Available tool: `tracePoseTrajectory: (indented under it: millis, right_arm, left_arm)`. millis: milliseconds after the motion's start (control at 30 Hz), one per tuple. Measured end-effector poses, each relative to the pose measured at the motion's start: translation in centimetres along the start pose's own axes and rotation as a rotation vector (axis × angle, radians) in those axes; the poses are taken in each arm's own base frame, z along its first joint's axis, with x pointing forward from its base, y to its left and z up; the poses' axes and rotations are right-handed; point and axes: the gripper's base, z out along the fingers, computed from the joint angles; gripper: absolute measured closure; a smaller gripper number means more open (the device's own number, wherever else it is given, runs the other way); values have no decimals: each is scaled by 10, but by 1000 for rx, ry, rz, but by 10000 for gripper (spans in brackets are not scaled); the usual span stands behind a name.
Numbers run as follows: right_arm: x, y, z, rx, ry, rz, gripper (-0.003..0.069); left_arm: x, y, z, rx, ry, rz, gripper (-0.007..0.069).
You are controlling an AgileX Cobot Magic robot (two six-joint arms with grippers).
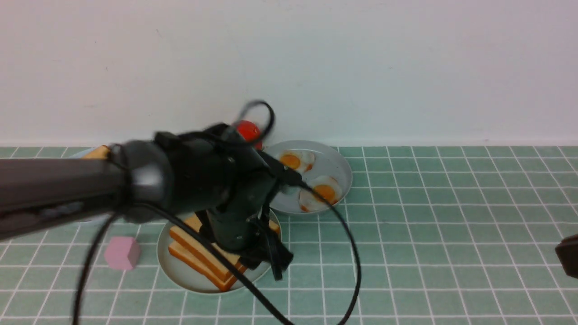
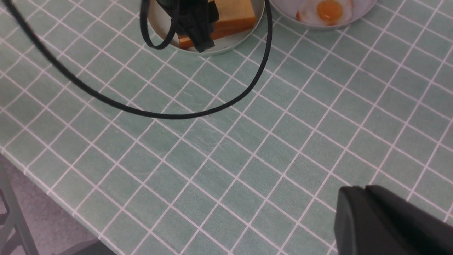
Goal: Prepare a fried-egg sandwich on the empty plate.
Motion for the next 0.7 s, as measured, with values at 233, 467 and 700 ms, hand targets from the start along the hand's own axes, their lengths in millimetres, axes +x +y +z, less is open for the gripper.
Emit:
tracePoseTrajectory:
  millis: [233,467,700]
  right_arm:
    - [9,-8,-19,40,-48,3,608]
    - [36,-21,-38,105,-114,80,606]
    - [75,-31,-30,127,-209,220,615]
  left_arm:
    - [25,23,-130,116,-406,-107,602]
    - [137,36,-188,295,-841,-214,638]
    - [231,37,-163,407,-1141,-293,638]
